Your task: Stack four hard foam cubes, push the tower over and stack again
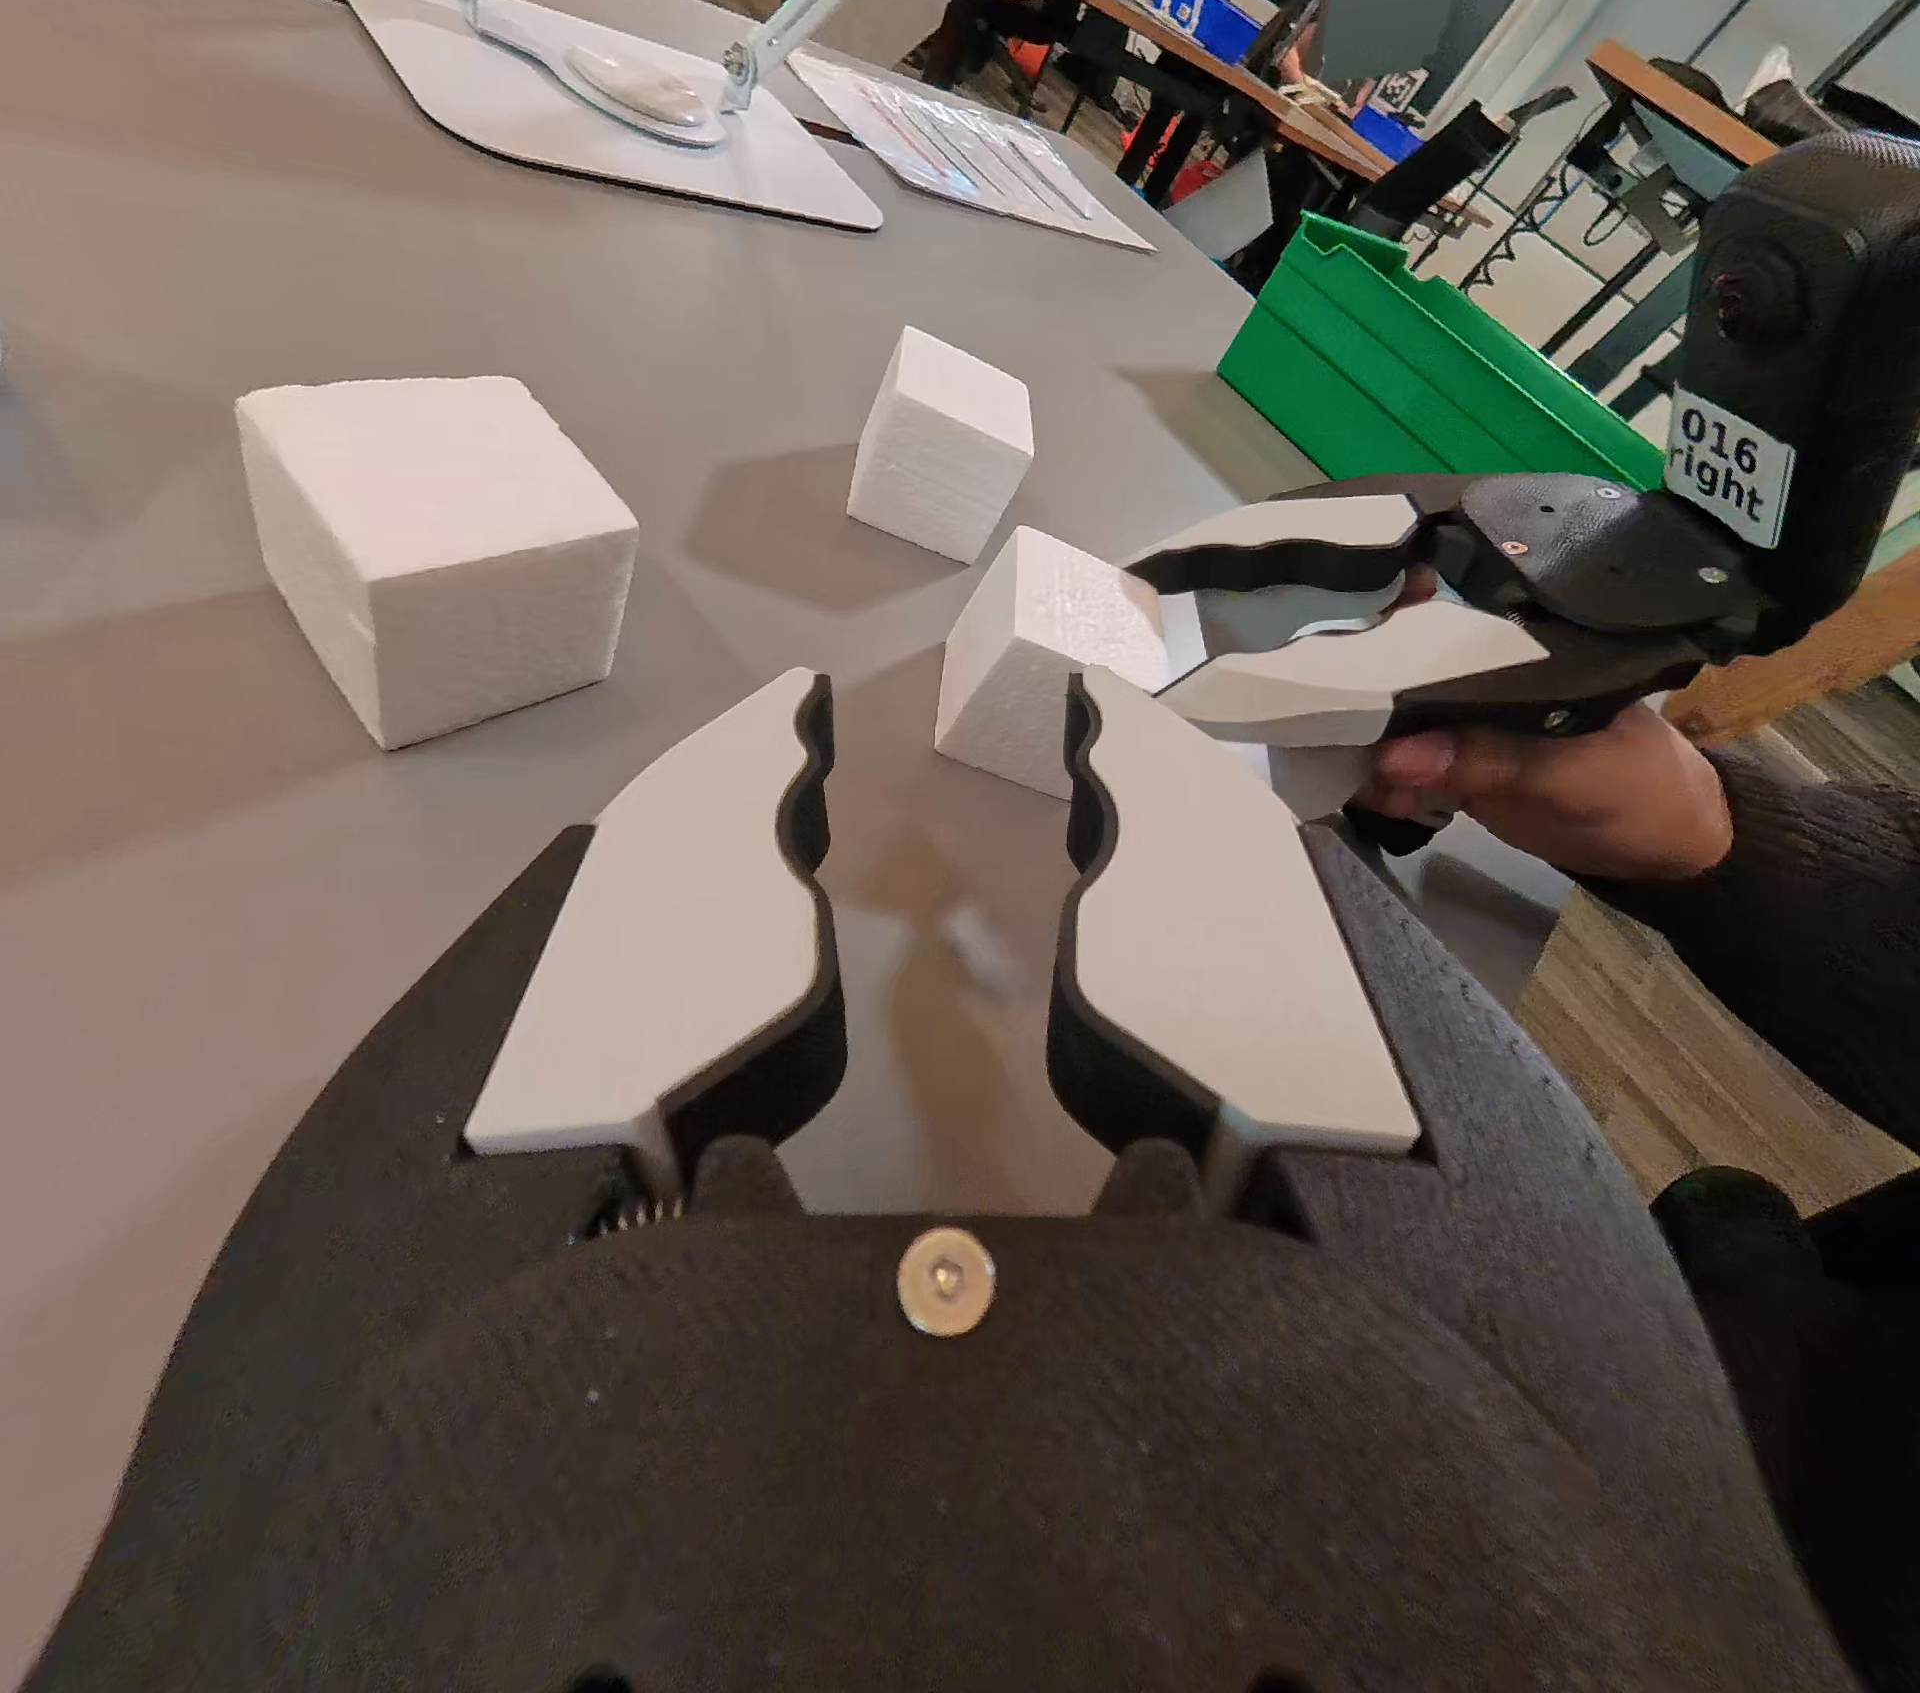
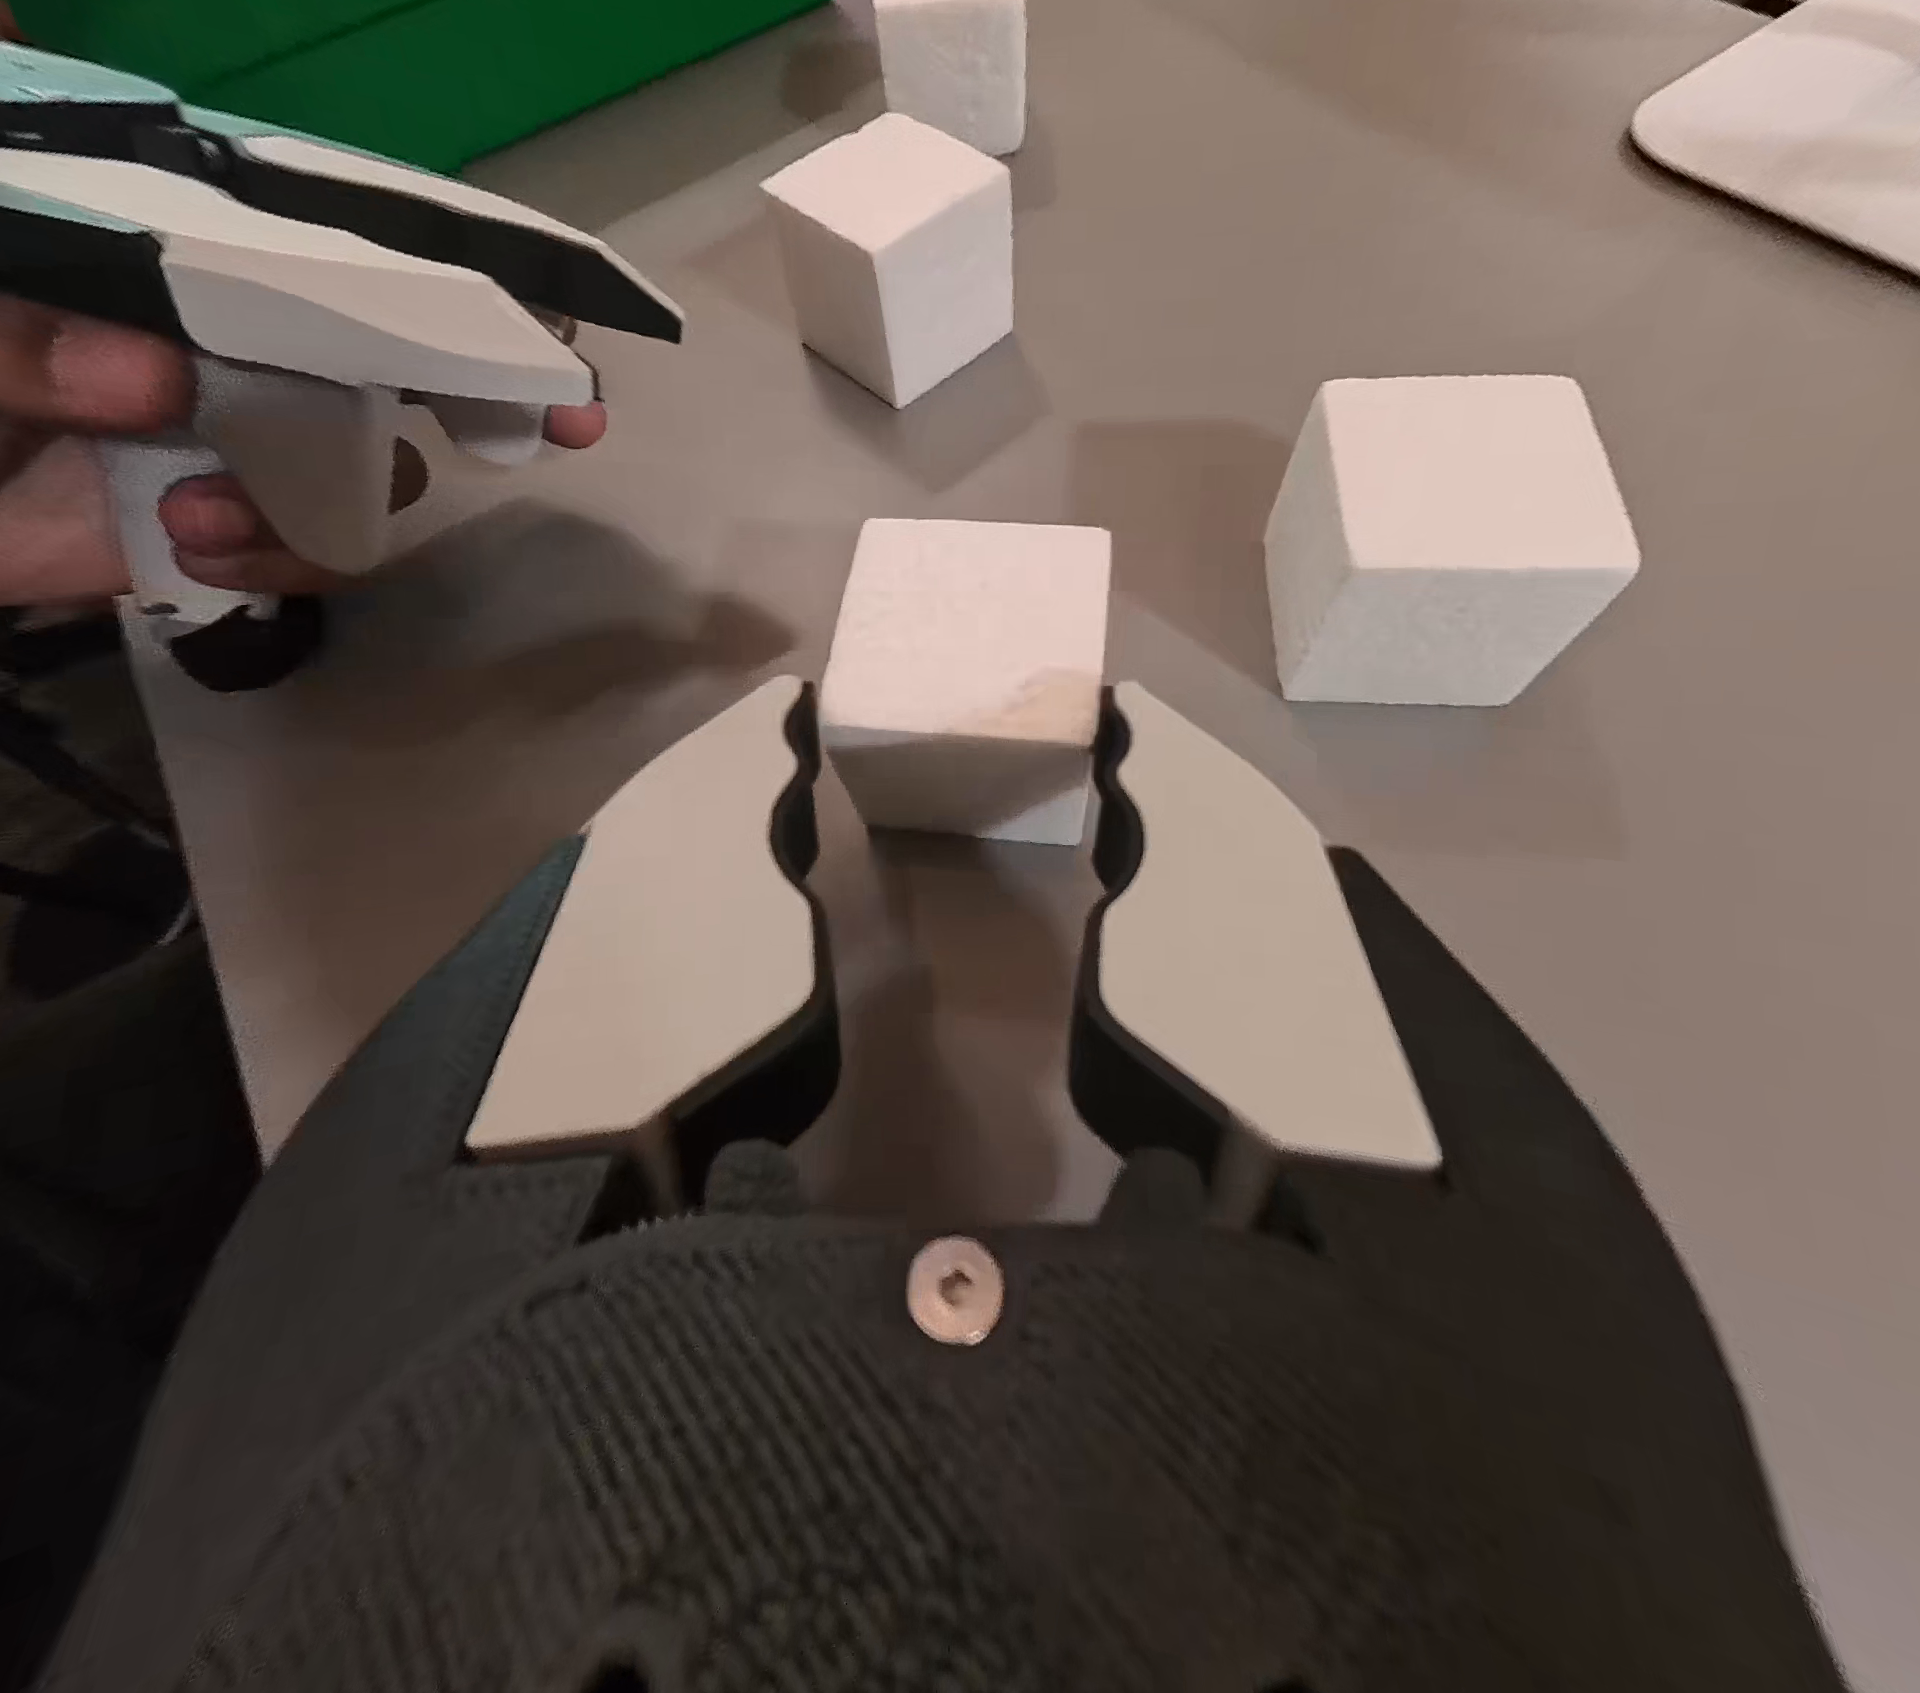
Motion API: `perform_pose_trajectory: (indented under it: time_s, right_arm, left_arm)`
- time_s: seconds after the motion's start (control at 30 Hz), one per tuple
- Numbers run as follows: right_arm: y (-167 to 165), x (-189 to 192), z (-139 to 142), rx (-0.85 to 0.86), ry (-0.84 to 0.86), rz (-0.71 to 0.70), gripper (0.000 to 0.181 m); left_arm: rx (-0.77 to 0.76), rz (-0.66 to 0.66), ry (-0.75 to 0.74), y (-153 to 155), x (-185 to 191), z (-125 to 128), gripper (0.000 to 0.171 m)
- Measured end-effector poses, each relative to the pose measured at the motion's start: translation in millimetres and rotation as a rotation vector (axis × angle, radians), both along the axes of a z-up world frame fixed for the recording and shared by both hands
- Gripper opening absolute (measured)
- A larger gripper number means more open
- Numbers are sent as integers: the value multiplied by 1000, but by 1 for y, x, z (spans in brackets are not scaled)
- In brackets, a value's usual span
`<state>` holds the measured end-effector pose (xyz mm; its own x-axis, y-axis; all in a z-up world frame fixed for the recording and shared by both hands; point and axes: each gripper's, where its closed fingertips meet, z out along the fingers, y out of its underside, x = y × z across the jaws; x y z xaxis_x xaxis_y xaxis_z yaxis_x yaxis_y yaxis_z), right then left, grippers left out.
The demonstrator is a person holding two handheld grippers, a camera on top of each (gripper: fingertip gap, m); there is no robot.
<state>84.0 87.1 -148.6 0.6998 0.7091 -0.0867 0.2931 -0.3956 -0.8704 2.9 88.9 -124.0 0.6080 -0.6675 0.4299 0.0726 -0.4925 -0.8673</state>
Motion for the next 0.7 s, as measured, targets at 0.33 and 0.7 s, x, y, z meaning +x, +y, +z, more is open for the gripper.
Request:
perform_pose_trajectory:
  time_s: [0.33,0.7]
  right_arm:
    - [-34,19,46,-10,236,449,51]
    - [-20,59,3,-16,-29,400,52]
  left_arm:
    - [11,-3,12,0,0,1,44]
    - [13,-18,15,-1,5,1,44]
